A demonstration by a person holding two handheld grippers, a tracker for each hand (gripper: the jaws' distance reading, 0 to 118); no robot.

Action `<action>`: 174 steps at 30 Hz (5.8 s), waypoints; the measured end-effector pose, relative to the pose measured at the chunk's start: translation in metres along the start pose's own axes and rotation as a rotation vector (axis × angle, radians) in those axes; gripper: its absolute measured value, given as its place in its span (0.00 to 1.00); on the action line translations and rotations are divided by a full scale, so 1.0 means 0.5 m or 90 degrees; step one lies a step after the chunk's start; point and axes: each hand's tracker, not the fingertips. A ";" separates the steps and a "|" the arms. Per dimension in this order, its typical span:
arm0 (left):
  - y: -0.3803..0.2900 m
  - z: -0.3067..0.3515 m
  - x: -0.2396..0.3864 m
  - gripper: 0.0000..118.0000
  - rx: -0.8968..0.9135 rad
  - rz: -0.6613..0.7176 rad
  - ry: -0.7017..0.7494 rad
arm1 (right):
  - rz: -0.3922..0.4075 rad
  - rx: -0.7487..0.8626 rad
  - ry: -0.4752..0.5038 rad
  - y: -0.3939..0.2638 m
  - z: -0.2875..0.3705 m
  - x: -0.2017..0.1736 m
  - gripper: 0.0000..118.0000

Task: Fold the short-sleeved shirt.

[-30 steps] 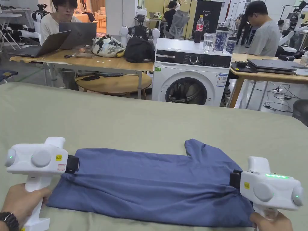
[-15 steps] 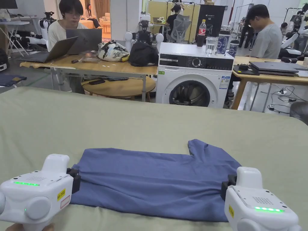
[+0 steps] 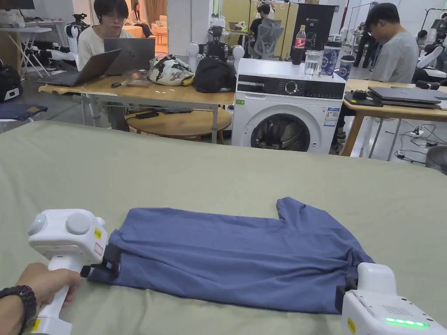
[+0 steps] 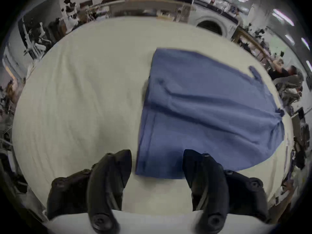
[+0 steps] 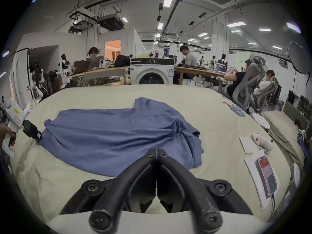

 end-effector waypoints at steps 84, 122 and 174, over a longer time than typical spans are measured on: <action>-0.202 0.216 0.027 0.00 0.388 -0.059 -0.020 | 0.003 0.078 0.028 0.002 0.118 -0.112 0.00; 0.054 0.024 -0.004 0.00 0.180 -0.056 -0.046 | 0.036 -0.302 -0.005 0.196 -0.412 0.113 0.53; -0.369 0.128 -0.113 0.00 0.068 -0.089 -0.088 | 0.074 -0.352 0.031 -0.126 0.124 0.161 0.00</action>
